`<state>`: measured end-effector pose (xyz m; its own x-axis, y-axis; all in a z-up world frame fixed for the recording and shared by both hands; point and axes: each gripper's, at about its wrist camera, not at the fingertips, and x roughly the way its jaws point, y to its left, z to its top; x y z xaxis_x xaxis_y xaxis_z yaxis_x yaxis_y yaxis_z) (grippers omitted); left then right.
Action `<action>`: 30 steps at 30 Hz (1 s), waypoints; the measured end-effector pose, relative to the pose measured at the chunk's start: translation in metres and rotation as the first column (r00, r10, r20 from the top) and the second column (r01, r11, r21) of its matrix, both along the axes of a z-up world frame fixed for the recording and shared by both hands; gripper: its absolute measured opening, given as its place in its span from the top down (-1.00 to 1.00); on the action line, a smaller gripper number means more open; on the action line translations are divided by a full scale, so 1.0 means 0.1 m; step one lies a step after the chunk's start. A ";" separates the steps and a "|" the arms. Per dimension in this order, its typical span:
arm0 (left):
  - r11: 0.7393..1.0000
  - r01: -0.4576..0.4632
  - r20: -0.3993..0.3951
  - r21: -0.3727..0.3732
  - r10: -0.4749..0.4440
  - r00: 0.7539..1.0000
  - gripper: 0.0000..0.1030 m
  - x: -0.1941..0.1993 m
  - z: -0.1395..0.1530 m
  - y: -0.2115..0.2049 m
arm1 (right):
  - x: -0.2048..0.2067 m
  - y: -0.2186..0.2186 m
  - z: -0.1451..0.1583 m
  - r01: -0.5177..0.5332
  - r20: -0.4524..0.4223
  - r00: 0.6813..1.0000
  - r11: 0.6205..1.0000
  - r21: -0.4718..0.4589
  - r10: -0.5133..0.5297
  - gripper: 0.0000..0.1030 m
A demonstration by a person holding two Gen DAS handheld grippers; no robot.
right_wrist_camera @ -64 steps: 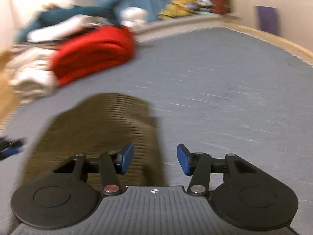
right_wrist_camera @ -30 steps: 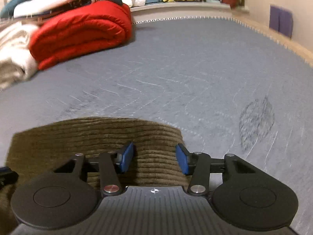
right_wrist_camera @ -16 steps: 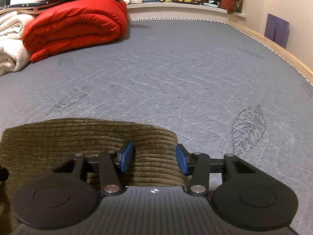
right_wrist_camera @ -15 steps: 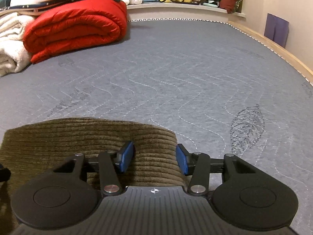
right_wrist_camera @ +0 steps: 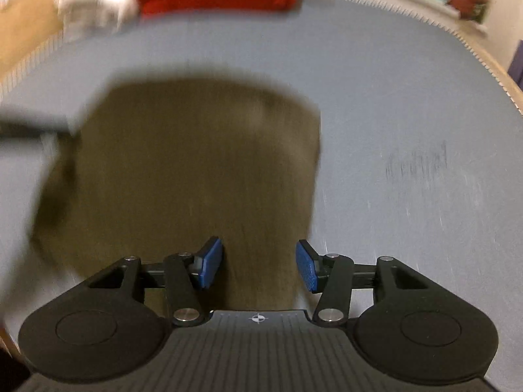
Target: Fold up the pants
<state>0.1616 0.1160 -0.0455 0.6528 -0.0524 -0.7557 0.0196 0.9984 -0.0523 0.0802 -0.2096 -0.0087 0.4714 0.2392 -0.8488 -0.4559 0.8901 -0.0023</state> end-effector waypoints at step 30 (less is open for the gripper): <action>0.987 -0.155 0.100 0.032 0.151 0.983 -0.99 -1.67 0.18 -0.67 | -1.74 -0.17 0.32 0.254 0.345 0.877 0.933 0.255 -0.334 -0.98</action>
<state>-0.0056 0.0491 -0.0271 0.7208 0.0826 -0.6882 -0.1305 0.9913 -0.0177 -0.0941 -0.2267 0.0228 0.8197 0.1815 -0.5432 -0.1726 0.9826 0.0678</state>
